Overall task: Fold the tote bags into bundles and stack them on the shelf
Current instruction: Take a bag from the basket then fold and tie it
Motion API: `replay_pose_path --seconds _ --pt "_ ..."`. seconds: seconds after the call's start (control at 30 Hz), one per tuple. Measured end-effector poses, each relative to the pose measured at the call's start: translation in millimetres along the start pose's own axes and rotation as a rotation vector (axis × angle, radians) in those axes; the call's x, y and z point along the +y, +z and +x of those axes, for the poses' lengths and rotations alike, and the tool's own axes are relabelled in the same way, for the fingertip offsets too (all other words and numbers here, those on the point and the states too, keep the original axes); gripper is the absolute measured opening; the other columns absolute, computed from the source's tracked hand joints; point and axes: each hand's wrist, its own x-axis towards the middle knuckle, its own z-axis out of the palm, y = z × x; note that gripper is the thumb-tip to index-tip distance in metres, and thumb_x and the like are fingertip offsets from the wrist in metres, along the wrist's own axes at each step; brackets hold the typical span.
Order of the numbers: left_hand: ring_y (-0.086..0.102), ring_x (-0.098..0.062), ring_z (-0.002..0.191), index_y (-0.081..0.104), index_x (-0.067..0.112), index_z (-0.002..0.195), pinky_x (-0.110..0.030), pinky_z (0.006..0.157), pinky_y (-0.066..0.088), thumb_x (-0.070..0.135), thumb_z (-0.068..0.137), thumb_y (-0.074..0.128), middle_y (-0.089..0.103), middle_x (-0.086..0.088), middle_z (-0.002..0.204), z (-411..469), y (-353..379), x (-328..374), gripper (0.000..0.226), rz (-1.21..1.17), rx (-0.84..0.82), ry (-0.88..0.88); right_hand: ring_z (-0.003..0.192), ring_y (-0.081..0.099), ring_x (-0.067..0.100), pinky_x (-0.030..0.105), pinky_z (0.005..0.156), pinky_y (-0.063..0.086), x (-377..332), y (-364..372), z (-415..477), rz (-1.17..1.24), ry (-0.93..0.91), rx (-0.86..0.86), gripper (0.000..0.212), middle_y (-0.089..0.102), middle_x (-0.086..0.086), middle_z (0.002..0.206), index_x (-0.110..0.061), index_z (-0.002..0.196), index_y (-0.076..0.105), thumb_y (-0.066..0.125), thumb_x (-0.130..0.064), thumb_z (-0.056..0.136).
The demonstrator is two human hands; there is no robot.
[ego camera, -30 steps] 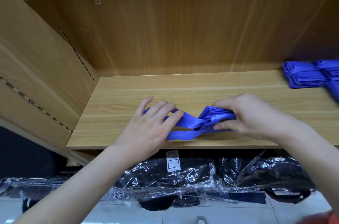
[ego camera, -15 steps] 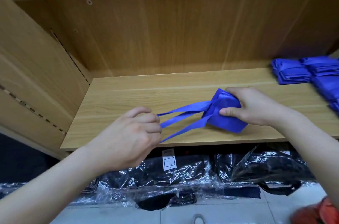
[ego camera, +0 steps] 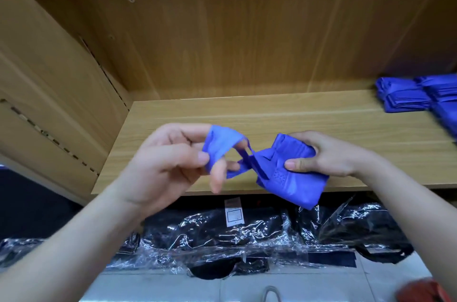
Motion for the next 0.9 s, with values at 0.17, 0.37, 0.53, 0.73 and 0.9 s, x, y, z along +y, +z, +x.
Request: replay_pose_path --seconds 0.17,0.37,0.53,0.73,0.9 --pt "0.073 -0.029 0.087 0.071 0.016 0.115 -0.027 0.06 0.059 -0.025 0.068 0.054 0.066 0.0 0.127 8.8 -5.7 -19.2 0.065 -0.192 0.209 -0.047 0.084 0.06 0.01 0.026 0.076 0.046 -21.2 11.1 -2.3 -0.24 -0.065 0.071 0.047 0.066 -0.014 0.092 -0.041 0.121 0.051 0.075 -0.032 0.082" --pt "0.063 -0.013 0.109 0.062 0.025 0.123 -0.035 0.089 0.054 0.005 0.061 0.086 0.061 0.013 0.132 25.4 -16.4 -44.9 0.07 0.029 0.375 -0.079 0.109 0.056 0.021 0.039 0.089 0.045 -77.0 27.2 -16.9 -0.891 -0.212 0.003 0.083 0.056 -0.009 0.121 -0.074 0.128 -0.015 0.053 -0.039 0.096" --pt "0.049 -0.004 0.129 0.044 0.029 0.134 -0.024 0.106 0.041 0.042 0.065 0.085 0.054 0.021 0.135 35.1 -10.4 -51.9 0.081 0.325 0.159 -0.053 0.104 0.056 0.023 0.037 0.082 0.043 -88.8 28.8 -6.5 -0.902 -0.143 -0.128 0.056 0.059 -0.009 0.114 -0.056 0.131 0.02 0.058 -0.037 0.094" --pt "0.059 -0.002 0.104 0.044 0.028 0.13 -0.018 0.084 0.048 0.035 0.076 0.066 0.057 0.009 0.128 41.8 1.7 -51.5 0.059 0.396 0.277 -0.073 0.074 0.054 -0.01 0.013 0.065 0.04 -77.9 29.6 10.9 -0.532 -0.106 -0.295 0.023 0.058 -0.039 0.078 -0.046 0.087 0.054 0.059 -0.025 0.096" --pt "0.063 -0.011 0.083 0.067 0.025 0.104 -0.026 0.08 0.051 0.008 0.08 0.074 0.073 0.001 0.094 29.6 -14.8 -37.4 0.03 0.342 0.459 -0.232 0.098 0.064 0.008 0.033 0.091 0.049 -64.2 25.8 11.1 -0.333 -0.078 -0.24 0.017 0.07 -0.016 0.101 -0.029 0.105 0.068 0.052 -0.027 0.1"
